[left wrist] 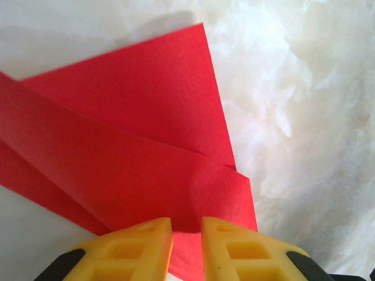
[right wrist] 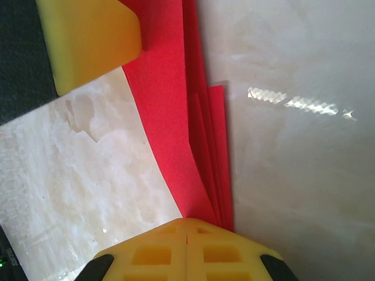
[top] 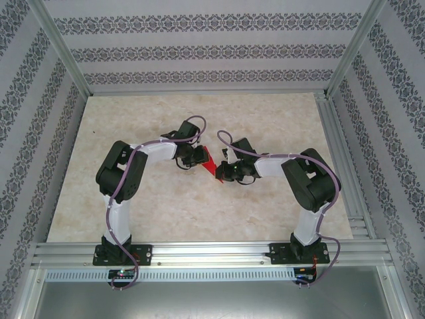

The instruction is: Fold a paper plane with a square sheet of paper (pick it up from the middle)

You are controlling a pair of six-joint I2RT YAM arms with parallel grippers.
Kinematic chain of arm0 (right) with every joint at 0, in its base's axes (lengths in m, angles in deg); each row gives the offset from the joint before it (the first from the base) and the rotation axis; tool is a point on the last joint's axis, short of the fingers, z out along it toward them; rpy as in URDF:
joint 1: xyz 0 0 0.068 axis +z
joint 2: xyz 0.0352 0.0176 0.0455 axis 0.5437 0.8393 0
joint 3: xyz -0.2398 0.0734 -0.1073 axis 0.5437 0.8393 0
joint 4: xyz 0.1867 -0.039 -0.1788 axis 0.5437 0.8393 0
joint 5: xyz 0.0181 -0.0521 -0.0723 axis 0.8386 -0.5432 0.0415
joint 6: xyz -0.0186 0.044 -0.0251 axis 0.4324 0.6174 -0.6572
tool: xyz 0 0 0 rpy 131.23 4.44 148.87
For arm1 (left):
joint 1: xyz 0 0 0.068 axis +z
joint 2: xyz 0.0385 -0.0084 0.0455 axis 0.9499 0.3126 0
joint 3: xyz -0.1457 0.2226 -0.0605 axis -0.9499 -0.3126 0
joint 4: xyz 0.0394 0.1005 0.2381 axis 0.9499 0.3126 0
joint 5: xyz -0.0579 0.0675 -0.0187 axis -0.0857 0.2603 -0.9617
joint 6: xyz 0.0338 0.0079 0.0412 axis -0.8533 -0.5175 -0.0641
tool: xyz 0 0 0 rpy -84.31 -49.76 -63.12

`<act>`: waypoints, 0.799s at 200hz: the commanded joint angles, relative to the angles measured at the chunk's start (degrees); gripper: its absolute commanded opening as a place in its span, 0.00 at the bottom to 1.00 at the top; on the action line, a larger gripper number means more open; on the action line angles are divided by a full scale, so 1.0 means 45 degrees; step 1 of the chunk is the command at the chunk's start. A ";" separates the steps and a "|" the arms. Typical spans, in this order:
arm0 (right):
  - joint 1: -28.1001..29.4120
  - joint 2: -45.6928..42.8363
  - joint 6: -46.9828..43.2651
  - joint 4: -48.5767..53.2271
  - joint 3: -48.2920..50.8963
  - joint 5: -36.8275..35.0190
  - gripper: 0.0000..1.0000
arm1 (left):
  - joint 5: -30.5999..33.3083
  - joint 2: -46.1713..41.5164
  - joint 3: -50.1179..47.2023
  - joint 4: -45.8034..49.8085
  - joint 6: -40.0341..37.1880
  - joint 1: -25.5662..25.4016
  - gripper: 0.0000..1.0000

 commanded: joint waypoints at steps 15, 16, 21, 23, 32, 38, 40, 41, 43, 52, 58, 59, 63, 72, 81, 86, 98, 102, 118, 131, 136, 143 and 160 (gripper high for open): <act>-0.0324 0.0834 0.0114 0.1477 0.0681 -0.0997 0.06 | 0.0333 0.0843 0.0350 -0.0468 -0.0945 0.1117 0.24; -0.0323 0.0835 0.0128 0.1466 0.0690 -0.0994 0.06 | 0.0302 0.0869 0.0351 -0.0477 -0.0938 0.1139 0.24; -0.0323 0.0835 0.0133 0.1465 0.0710 -0.0995 0.05 | 0.0221 0.0945 0.0386 -0.0523 -0.0938 0.1207 0.24; -0.0323 0.0835 0.0125 0.1472 0.0717 -0.0993 0.05 | 0.0195 0.0976 0.0390 -0.0540 -0.0953 0.1241 0.24; -0.0335 0.0852 0.0124 0.1480 0.0704 -0.0997 0.05 | 0.0129 0.1082 0.0447 -0.0583 -0.1021 0.1347 0.24; -0.0343 0.0874 0.0141 0.1492 0.0723 -0.1008 0.05 | 0.0138 0.1138 0.0479 -0.0584 -0.1059 0.1397 0.24; -0.0343 0.0884 0.0147 0.1494 0.0735 -0.1010 0.05 | 0.0140 0.1147 0.0487 -0.0585 -0.1066 0.1420 0.24; -0.0343 0.0884 0.0147 0.1494 0.0735 -0.1010 0.05 | 0.0147 0.1148 0.0488 -0.0585 -0.1077 0.1437 0.24; -0.0358 0.0891 0.0148 0.1499 0.0738 -0.1011 0.05 | 0.0133 0.1164 0.0504 -0.0585 -0.1095 0.1454 0.24; -0.0362 0.0913 0.0146 0.1526 0.0722 -0.1031 0.05 | 0.0132 0.1218 0.0527 -0.0585 -0.1141 0.1556 0.24; -0.0362 0.0929 0.0143 0.1542 0.0722 -0.1035 0.05 | 0.0124 0.1235 0.0543 -0.0585 -0.1172 0.1618 0.24; -0.0362 0.0931 0.0143 0.1547 0.0721 -0.1043 0.05 | 0.0129 0.1241 0.0545 -0.0585 -0.1179 0.1643 0.24; -0.0362 0.0945 0.0142 0.1584 0.0738 -0.1065 0.05 | 0.0128 0.1247 0.0548 -0.0585 -0.1178 0.1701 0.24; -0.0363 0.0971 0.0156 0.1636 0.0723 -0.1107 0.05 | 0.0105 0.1246 0.0548 -0.0585 -0.1223 0.1799 0.24; -0.0372 0.0988 0.0156 0.1714 0.0731 -0.1181 0.05 | 0.0122 0.1228 0.0582 -0.0566 -0.1288 0.1924 0.24; -0.0379 0.0996 0.0145 0.1763 0.0726 -0.1235 0.05 | 0.0118 0.1228 0.0604 -0.0548 -0.1320 0.1954 0.24; -0.0382 0.1035 0.0139 0.1861 0.0726 -0.1326 0.05 | 0.0125 0.1208 0.0692 -0.0460 -0.1394 0.2078 0.24; -0.0382 0.1049 0.0136 0.1905 0.0727 -0.1353 0.05 | 0.0132 0.1208 0.0736 -0.0432 -0.1428 0.2104 0.24; -0.0372 0.1106 0.0117 0.2036 0.0721 -0.1465 0.05 | 0.0169 0.1208 0.0906 -0.0331 -0.1527 0.2219 0.24; -0.0382 0.1127 0.0121 0.2066 0.0748 -0.1500 0.05 | 0.0197 0.1218 0.1040 -0.0292 -0.1575 0.2298 0.24; -0.0382 0.1128 0.0098 0.2096 0.0751 -0.1538 0.05 | 0.0215 0.1236 0.1082 -0.0292 -0.1587 0.2316 0.24; -0.0382 0.1128 0.0084 0.2119 0.0749 -0.1549 0.05 | 0.0265 0.1269 0.1157 -0.0292 -0.1596 0.2380 0.24; -0.0381 0.1148 0.0098 0.2138 0.0753 -0.1541 0.05 | 0.0306 0.1392 0.1394 -0.0252 -0.1596 0.2459 0.24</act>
